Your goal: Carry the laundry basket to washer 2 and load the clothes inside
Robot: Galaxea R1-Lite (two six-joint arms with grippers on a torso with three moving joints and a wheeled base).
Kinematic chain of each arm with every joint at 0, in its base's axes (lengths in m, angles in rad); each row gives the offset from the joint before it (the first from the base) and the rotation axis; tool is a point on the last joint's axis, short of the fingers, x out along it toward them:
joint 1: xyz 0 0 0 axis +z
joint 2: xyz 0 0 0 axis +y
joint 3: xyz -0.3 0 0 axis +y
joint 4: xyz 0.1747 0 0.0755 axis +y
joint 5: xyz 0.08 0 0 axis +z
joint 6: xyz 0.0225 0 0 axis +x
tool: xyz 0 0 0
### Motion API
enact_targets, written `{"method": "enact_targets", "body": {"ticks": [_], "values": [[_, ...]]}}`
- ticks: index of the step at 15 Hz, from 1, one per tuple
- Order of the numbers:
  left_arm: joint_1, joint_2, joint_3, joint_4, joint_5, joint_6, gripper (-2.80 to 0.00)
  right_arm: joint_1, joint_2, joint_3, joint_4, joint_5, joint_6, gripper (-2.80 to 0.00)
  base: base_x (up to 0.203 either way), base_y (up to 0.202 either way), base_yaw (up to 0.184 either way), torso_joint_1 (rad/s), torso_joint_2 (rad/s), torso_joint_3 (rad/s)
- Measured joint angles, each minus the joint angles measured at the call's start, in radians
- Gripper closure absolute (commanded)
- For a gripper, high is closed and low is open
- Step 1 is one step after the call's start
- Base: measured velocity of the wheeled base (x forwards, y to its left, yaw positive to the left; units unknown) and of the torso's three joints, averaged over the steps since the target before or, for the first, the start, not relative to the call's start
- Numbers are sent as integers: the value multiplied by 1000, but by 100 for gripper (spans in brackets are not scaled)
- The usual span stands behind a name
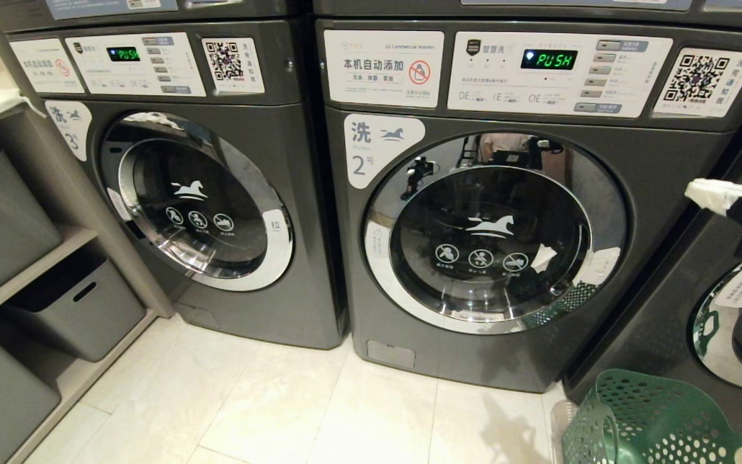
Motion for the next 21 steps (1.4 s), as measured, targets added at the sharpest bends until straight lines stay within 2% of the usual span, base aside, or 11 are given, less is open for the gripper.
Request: {"method": "enact_targets", "body": {"ticks": [2, 3, 8, 12, 21], "values": [[0, 0, 3, -3, 38, -96, 0, 6, 51, -122, 0, 1, -1, 0, 0, 0, 0, 0, 0, 0], [0, 0, 4, -3, 51, -119, 0, 7, 86, -193, 1, 6, 0, 0, 0, 0, 0, 0, 0, 0], [0, 0, 5, -4, 53, -128, 0, 11, 308, -406, -15, 21, 27, 0, 0, 0, 0, 0, 0, 0], [0, 0, 5, -4, 53, -127, 0, 15, 481, -524, -122, 11, 30, 0, 0, 0, 0, 0, 0, 0], [0, 0, 5, -5, 53, -129, 0, 67, 550, -637, -128, 8, 32, 0, 0, 0, 0, 0, 0, 0]]}}
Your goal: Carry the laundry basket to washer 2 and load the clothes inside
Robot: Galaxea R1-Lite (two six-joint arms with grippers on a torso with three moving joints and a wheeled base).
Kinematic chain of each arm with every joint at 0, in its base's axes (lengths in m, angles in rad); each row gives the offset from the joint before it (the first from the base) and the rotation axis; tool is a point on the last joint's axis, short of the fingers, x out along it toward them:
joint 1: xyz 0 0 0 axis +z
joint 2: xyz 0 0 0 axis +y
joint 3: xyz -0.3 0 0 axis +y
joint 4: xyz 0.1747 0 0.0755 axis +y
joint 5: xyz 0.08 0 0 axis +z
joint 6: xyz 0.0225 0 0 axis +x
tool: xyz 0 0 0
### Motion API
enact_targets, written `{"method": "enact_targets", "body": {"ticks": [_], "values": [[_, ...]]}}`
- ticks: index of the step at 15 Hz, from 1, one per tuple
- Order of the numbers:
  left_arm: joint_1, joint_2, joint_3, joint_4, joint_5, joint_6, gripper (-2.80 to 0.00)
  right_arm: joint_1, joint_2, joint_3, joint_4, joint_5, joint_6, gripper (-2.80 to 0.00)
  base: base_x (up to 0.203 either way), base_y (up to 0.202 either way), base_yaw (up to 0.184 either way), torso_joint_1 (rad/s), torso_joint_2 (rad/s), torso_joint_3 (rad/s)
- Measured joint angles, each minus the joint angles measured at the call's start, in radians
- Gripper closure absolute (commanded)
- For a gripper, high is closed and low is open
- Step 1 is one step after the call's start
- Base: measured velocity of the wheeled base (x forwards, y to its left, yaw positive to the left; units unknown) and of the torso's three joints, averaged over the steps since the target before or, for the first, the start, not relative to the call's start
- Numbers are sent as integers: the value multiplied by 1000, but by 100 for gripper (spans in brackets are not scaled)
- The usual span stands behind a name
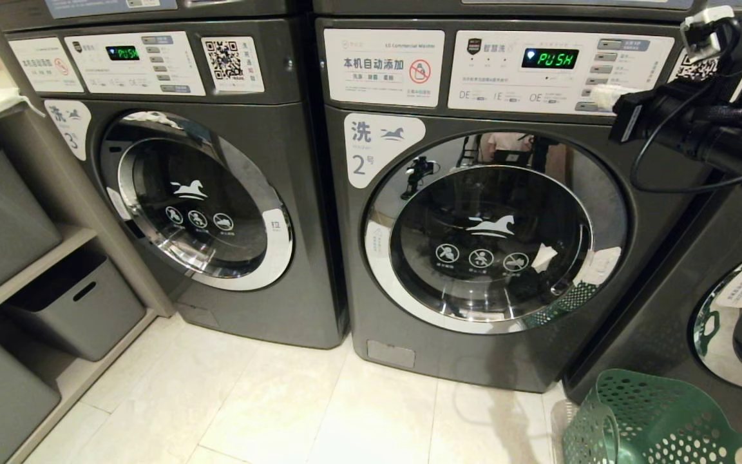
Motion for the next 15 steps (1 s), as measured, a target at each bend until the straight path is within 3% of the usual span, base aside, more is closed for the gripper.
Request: {"method": "enact_targets", "body": {"ticks": [15], "values": [[0, 0, 0, 0, 0, 0, 0, 4, 72, -127, 0, -118, -4, 0, 0, 0, 0, 0, 0, 0]]}}
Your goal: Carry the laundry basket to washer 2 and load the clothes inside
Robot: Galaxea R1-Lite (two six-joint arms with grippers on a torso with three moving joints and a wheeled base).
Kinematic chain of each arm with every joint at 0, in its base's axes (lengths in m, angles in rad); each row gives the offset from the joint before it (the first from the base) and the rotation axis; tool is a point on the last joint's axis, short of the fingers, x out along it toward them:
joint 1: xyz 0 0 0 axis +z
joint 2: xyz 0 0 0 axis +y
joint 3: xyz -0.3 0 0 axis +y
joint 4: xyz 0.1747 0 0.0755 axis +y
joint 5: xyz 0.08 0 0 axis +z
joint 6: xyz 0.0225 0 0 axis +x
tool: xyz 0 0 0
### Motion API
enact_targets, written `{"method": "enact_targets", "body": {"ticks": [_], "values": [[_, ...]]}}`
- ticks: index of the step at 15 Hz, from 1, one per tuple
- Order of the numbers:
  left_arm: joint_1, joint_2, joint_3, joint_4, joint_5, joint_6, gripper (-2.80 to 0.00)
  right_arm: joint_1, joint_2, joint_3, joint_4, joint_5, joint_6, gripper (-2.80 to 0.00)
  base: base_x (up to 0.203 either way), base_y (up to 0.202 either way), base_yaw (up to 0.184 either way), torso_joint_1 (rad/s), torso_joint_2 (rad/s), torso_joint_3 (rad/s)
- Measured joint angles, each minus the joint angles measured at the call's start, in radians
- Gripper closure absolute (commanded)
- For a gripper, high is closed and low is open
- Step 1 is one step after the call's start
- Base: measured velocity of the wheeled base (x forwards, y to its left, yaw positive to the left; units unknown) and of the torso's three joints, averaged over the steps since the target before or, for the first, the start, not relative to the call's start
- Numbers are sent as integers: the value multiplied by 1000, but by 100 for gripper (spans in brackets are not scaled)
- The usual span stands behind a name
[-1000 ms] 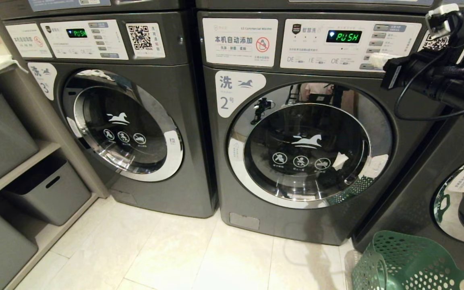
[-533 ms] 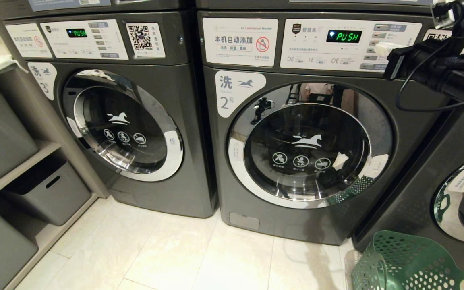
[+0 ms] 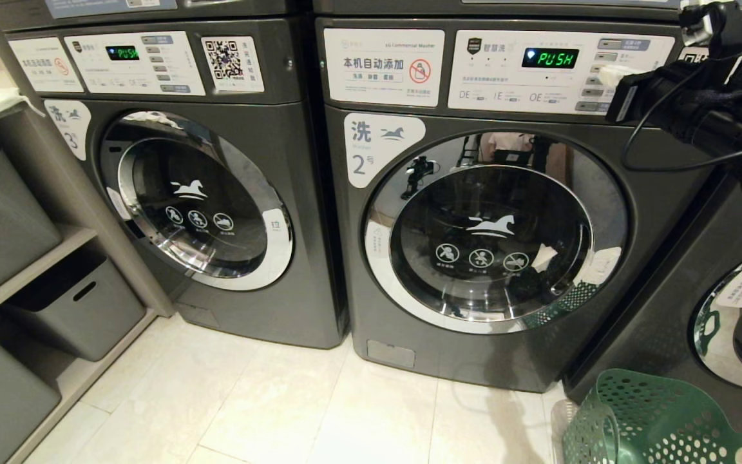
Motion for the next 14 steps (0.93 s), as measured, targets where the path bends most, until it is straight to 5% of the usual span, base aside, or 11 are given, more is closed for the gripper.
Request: {"method": "enact_targets", "body": {"ticks": [14], "values": [[0, 0, 0, 0, 0, 3, 0, 53, 66, -37, -8, -120, 1, 0, 0, 0, 0, 0, 0, 0]]}}
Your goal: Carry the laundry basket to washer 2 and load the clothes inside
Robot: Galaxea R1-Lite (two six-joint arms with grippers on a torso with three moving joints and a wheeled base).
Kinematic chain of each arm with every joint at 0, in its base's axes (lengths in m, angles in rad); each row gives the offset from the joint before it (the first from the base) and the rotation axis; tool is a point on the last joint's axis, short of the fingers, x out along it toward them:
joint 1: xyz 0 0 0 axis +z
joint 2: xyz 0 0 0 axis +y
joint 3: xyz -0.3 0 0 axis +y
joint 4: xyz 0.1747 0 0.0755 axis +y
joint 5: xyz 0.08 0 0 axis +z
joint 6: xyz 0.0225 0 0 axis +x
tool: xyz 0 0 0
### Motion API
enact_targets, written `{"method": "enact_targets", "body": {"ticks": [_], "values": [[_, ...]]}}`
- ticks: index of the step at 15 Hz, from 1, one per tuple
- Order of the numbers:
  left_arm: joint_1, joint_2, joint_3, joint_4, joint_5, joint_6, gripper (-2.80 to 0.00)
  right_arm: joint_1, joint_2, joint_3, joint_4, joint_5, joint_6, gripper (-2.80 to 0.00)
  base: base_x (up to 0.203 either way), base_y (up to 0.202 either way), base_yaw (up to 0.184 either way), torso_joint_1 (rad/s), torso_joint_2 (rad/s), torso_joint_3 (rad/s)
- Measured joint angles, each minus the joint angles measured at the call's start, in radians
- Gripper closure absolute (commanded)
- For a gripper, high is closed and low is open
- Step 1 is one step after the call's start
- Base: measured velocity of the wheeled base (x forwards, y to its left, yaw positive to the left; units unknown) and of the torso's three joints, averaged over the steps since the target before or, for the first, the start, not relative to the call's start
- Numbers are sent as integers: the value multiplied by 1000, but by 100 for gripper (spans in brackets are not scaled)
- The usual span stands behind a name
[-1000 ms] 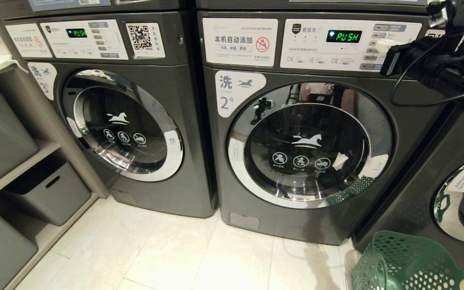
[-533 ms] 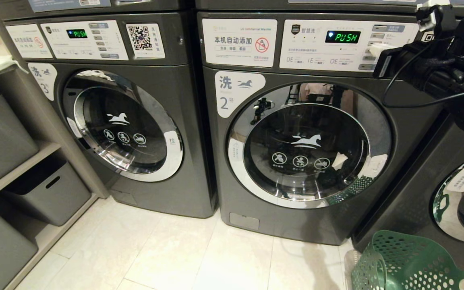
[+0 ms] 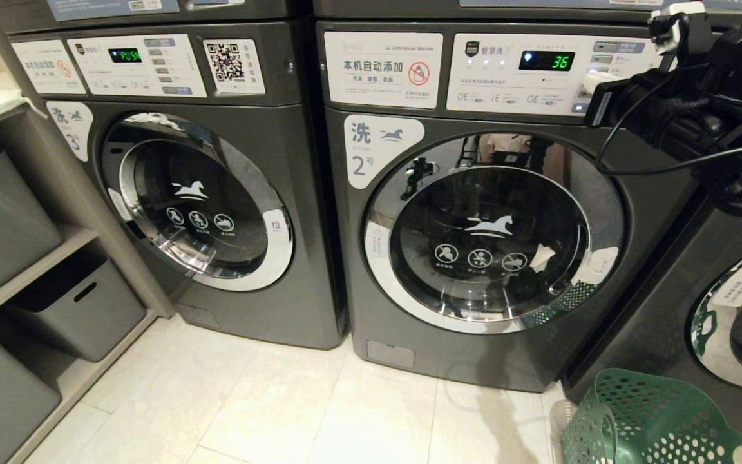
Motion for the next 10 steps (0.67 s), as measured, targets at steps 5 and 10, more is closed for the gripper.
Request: {"method": "enact_targets", "body": {"ticks": [5, 10], "values": [[0, 0, 0, 0, 0, 0, 0, -2, -71, 78, 64, 8, 1, 0, 0, 0, 0, 0, 0, 0], [0, 0, 0, 0, 0, 0, 0, -6, -103, 94, 71, 7, 3, 0, 0, 0, 0, 0, 0, 0]]}}
